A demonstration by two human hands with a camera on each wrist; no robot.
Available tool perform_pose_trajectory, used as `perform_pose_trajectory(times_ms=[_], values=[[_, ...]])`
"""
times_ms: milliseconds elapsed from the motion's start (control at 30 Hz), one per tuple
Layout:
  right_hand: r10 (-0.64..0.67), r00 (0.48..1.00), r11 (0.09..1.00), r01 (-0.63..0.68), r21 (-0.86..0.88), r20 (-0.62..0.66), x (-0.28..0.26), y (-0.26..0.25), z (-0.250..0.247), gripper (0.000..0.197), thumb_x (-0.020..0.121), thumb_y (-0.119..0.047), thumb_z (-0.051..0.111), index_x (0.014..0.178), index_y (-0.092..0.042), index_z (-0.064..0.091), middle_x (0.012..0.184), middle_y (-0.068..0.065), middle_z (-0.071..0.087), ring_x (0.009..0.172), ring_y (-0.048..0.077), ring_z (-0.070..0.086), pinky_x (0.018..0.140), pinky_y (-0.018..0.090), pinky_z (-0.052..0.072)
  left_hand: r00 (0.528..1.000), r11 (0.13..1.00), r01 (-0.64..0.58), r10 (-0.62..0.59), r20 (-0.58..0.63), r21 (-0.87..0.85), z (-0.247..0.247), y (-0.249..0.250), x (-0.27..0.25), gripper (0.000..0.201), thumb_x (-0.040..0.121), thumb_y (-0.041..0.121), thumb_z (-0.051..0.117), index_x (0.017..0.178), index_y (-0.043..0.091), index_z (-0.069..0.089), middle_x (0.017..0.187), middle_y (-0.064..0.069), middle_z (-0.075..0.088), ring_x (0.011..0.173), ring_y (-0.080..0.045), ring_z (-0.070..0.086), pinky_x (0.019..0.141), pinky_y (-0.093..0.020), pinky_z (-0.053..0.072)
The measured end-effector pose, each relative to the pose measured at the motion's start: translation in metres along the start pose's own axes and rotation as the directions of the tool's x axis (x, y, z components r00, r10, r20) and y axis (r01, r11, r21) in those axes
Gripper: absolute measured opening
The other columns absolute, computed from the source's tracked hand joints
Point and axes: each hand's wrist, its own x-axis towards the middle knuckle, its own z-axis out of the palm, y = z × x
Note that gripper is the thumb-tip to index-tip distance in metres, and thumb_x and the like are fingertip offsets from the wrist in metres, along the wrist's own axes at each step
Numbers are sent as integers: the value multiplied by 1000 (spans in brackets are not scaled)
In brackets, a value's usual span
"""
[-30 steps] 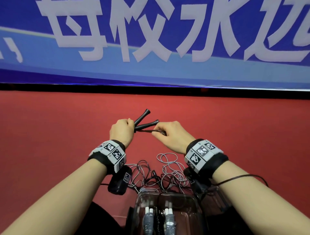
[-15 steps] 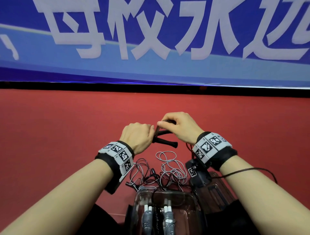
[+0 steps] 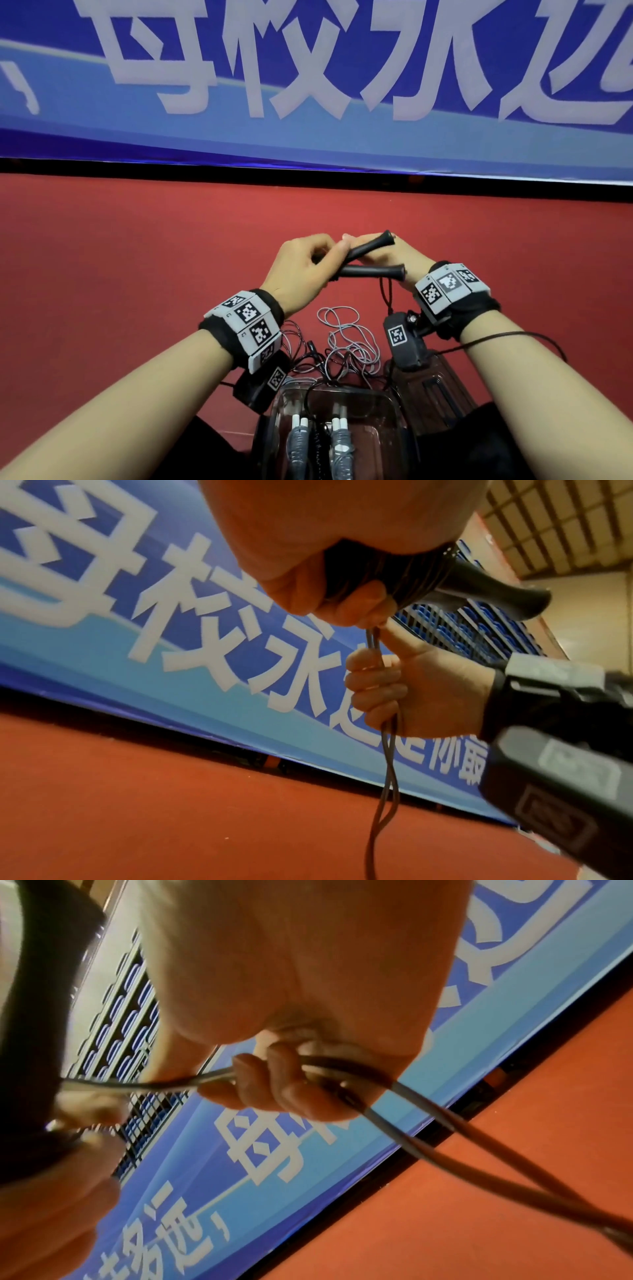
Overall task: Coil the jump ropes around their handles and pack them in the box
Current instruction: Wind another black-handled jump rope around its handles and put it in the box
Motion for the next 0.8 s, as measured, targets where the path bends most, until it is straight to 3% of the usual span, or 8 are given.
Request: perform_pose_trajectory(times_ms=[67, 200, 267, 400, 500, 600, 700, 800], values=[[-21, 1000, 999, 21, -27, -9, 1, 3, 2, 18, 90, -19, 56, 84, -11, 70, 56, -2, 42, 46, 6, 36, 51, 24, 31, 991, 990, 99, -107, -81, -96, 2, -2, 6, 28, 96, 40, 53, 75, 22, 59, 46, 6, 55, 41, -7, 47, 47, -19, 36], [84, 996, 993, -87, -83, -40, 0, 1, 19, 45, 99, -39, 50, 61, -17, 62, 45, -11, 39, 41, 7, 29, 42, 19, 26, 957, 953, 232, -260, -132, -195, -2, -7, 13, 18, 99, 28, 49, 96, 14, 61, 48, 2, 55, 40, -11, 44, 44, -21, 35], [86, 996, 983, -90, -160, -31, -2, -3, 29, 52, 100, -46, 42, 61, -20, 64, 49, -8, 40, 42, 10, 31, 45, 21, 28, 949, 940, 247, -284, -139, -235, -4, -9, 14, 24, 100, 21, 45, 90, 11, 64, 50, -4, 53, 41, -14, 42, 44, -21, 35], [36, 999, 961, -43, -275, -28, -5, -9, 37, 45, 101, -40, 40, 73, -23, 70, 57, 4, 41, 48, 16, 35, 53, 29, 31, 903, 905, 337, -389, -185, -258, -9, -17, 18, 45, 102, 23, 41, 62, 9, 54, 50, -6, 52, 41, -15, 43, 44, -21, 36], [-33, 999, 951, 29, -309, -10, -8, -10, 36, 28, 99, -35, 48, 89, -28, 73, 50, -7, 37, 47, 12, 32, 51, 27, 27, 839, 862, 417, -487, -241, -289, -14, -30, 23, 47, 101, 29, 41, 71, 1, 64, 50, -6, 54, 42, -15, 46, 47, -23, 40], [-84, 996, 946, 75, -316, -15, -9, -11, 34, 23, 98, -31, 51, 97, -26, 74, 44, -11, 40, 45, 8, 31, 50, 25, 25, 765, 823, 503, -566, -306, -263, -22, -46, 25, 48, 99, 35, 41, 75, 6, 70, 50, -3, 58, 42, -16, 51, 53, -26, 43], [-155, 988, 899, 135, -416, -13, -11, -14, 35, 21, 97, -33, 54, 98, -25, 73, 56, -9, 53, 49, 13, 40, 53, 28, 33, 717, 761, 616, -648, -257, -203, -30, -54, 25, 44, 98, 35, 39, 78, 13, 72, 57, -3, 66, 42, -13, 53, 47, -23, 36], [-233, 972, 778, 173, -604, -23, -14, -22, 38, 15, 93, -37, 57, 99, -28, 67, 60, -12, 52, 55, 3, 47, 53, 23, 32, 737, 759, 650, -620, -269, 31, -32, -55, 23, 45, 100, 38, 34, 88, 14, 70, 70, -6, 72, 63, -21, 63, 62, -29, 47]])
